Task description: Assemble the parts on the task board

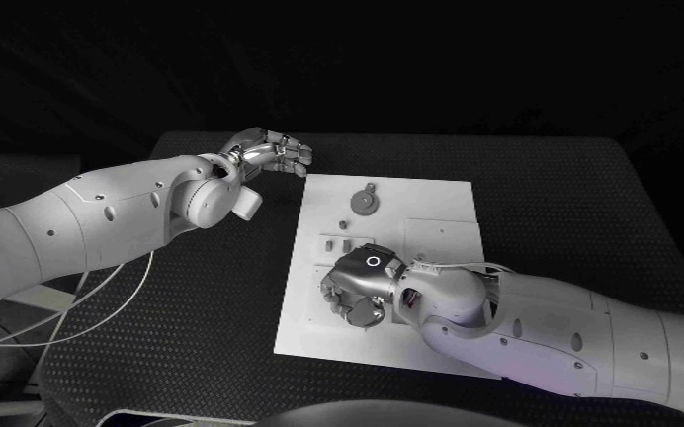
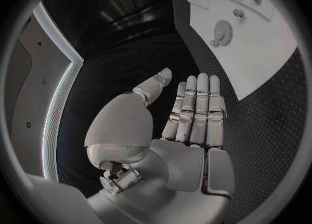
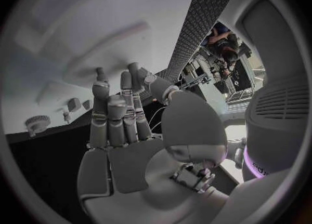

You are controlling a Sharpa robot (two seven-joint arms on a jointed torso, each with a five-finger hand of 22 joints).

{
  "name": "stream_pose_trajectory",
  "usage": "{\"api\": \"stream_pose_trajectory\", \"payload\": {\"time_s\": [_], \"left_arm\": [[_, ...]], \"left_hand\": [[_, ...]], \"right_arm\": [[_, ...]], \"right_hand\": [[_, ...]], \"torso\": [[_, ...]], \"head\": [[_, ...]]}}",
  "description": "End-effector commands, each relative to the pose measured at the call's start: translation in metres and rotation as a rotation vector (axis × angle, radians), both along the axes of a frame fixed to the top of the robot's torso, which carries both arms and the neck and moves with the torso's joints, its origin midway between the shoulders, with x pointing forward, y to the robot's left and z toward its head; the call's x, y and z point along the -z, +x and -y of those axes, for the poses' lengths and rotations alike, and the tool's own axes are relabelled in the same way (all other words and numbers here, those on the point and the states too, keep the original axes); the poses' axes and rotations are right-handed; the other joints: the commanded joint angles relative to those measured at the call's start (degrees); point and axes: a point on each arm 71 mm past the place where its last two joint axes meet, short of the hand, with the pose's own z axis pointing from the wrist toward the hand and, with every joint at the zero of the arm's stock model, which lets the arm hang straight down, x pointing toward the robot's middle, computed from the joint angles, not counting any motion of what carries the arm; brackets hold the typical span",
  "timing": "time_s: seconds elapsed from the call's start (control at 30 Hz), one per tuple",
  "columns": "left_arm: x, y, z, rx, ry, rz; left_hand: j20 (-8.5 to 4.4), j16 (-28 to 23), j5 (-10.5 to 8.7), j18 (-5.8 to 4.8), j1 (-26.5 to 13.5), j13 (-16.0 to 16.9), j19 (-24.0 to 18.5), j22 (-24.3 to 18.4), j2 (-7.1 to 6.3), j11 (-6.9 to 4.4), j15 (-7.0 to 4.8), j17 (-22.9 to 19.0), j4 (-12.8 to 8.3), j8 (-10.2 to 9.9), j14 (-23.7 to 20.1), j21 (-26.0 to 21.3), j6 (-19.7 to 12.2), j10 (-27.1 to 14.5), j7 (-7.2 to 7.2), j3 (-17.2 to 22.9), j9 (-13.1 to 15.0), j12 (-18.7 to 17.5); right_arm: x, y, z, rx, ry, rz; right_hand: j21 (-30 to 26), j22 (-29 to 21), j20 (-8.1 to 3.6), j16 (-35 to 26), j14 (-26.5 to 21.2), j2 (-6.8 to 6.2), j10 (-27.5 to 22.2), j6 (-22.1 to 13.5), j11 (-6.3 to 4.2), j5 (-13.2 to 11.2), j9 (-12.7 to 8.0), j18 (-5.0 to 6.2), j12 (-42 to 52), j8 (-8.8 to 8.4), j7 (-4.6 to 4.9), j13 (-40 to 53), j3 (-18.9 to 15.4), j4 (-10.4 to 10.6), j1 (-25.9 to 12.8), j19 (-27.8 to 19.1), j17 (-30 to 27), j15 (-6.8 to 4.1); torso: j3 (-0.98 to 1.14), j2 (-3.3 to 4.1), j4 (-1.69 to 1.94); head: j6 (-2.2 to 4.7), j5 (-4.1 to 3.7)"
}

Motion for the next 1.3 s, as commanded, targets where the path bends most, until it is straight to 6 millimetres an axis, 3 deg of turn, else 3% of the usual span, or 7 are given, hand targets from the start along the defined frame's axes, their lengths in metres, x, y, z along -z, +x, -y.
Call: {"api": "stream_pose_trajectory", "payload": {"time_s": [0.03, 0.23, 0.53, 0.57, 0.67, 1.07, 1.3], "left_arm": [[-0.001, 0.000, 0.002, 0.012, -0.012, 0.001], [-0.001, 0.000, 0.003, 0.015, -0.013, 0.000], [-0.001, 0.000, 0.001, 0.012, -0.011, -0.003], [-0.001, 0.000, 0.001, 0.013, -0.011, -0.003], [-0.001, 0.000, 0.001, 0.013, -0.011, -0.003], [-0.001, 0.000, 0.000, 0.010, -0.010, -0.003], [-0.001, 0.000, -0.001, 0.008, -0.009, -0.002]], "left_hand": [[0.38, -0.3, -0.06, 0.80, 0.1, -0.1, 0.0, -0.1, 0.39, 0.02, 0.28, 0.1, -0.1, 0.2, 0.0, 0.1, -0.3, 0.2, 0.04, -0.4, -0.1, 0.1], [0.43, -0.4, -0.06, 0.79, 0.0, -0.1, 0.0, -0.1, 0.40, 0.03, 0.33, 0.2, 0.0, 0.3, -0.1, 0.1, -0.3, 0.2, 0.04, -0.4, -0.1, 0.1], [0.48, -0.6, -0.06, 0.78, -0.1, -0.2, -0.1, -0.2, 0.34, 0.05, 0.38, 0.3, 0.0, 0.2, -0.1, 0.1, -0.4, 0.1, 0.06, -0.5, -0.1, 0.1], [0.49, -0.6, -0.06, 0.78, -0.1, -0.2, -0.1, -0.2, 0.32, 0.06, 0.39, 0.3, 0.0, 0.2, -0.2, 0.1, -0.4, 0.1, 0.07, -0.5, -0.1, 0.1], [0.50, -0.7, -0.06, 0.79, -0.2, -0.2, -0.2, -0.2, 0.30, 0.08, 0.41, 0.3, 0.0, 0.2, -0.2, 0.1, -0.5, 0.1, 0.08, -0.5, -0.1, 0.1], [0.52, -0.8, -0.05, 0.80, -0.1, -0.2, -0.2, -0.3, 0.34, 0.10, 0.44, 0.4, 0.0, 0.2, -0.2, 0.1, -0.5, 0.0, 0.10, -0.5, -0.2, 0.0], [0.54, -0.8, -0.05, 0.81, -0.1, -0.2, -0.3, -0.3, 0.33, 0.10, 0.45, 0.5, 0.0, 0.2, -0.3, 0.1, -0.5, 0.0, 0.11, -0.5, -0.2, 0.0]], "right_arm": [[0.007, -0.001, 0.002, 0.004, -0.031, -0.046], [0.008, -0.001, 0.003, 0.011, -0.036, -0.060], [0.005, 0.002, 0.006, 0.043, 0.021, -0.051], [0.004, 0.002, 0.005, 0.044, 0.030, -0.048], [0.003, 0.002, 0.005, 0.048, 0.040, -0.045], [-0.002, -0.001, 0.009, 0.047, 0.095, -0.040], [-0.025, 0.005, 0.021, 0.081, 0.226, -0.023]], "right_hand": [[0.2, 1.0, -0.16, -0.1, -0.3, 0.49, 0.1, 0.3, -0.02, 0.2, 1.0, 2.15, -0.2, 0.18, -0.06, 0.1, 0.1, 0.2, 0.2, -0.5, 0.1, -0.23], [0.1, 1.0, 0.16, -0.2, -0.7, -0.74, -0.6, -0.3, 0.30, 0.2, 1.0, 2.14, -0.6, -0.19, 0.22, 0.2, -0.7, 0.7, -1.5, -0.8, 0.1, 0.10], [-0.3, 1.0, 0.95, -0.5, -2.4, -7.07, -3.0, -5.4, 1.37, 0.2, -0.3, 2.15, -1.8, -3.22, 1.94, 0.2, -1.9, 1.7, -4.3, -2.4, 0.3, 1.10], [-0.3, 1.0, 1.04, -0.4, -2.7, -7.92, -4.4, -8.1, 1.89, 0.2, -0.9, 2.15, -2.6, -4.62, 1.31, 0.0, -1.9, 1.9, -4.3, -2.6, 0.4, 1.63], [-0.2, 1.1, 1.13, -0.2, -3.1, -8.92, -5.9, -9.9, 2.55, 0.2, -1.3, 2.15, -3.3, -5.37, 1.60, -0.2, -1.9, 2.4, -4.2, -2.8, 0.5, 2.28], [-0.2, 1.1, 1.29, 0.0, -3.7, -9.80, -7.1, -10.9, 3.08, 0.2, -1.4, 2.15, -3.8, -5.43, 1.78, -0.1, -2.1, 2.8, -3.9, -3.3, 0.6, 2.81], [0.4, 1.1, 1.04, 0.6, -3.1, -9.46, -6.2, -10.4, 2.70, 0.2, -1.3, 2.15, -3.0, -4.82, 2.25, 0.5, -2.1, 2.9, -3.1, -2.7, 0.7, 2.47]], "torso": [[0.07, -0.01, -0.06], [0.01, 0.00, -0.06], [0.10, 0.00, -0.10], [0.08, 0.01, -0.08], [0.10, 0.01, -0.06], [0.09, -0.01, -0.11], [0.04, -0.06, -0.11]], "head": [[-0.07, 0.09], [-0.04, 0.05], [-0.07, 0.08], [-0.05, 0.06], [-0.01, 0.04], [0.10, -0.08], [0.45, -0.35]]}}
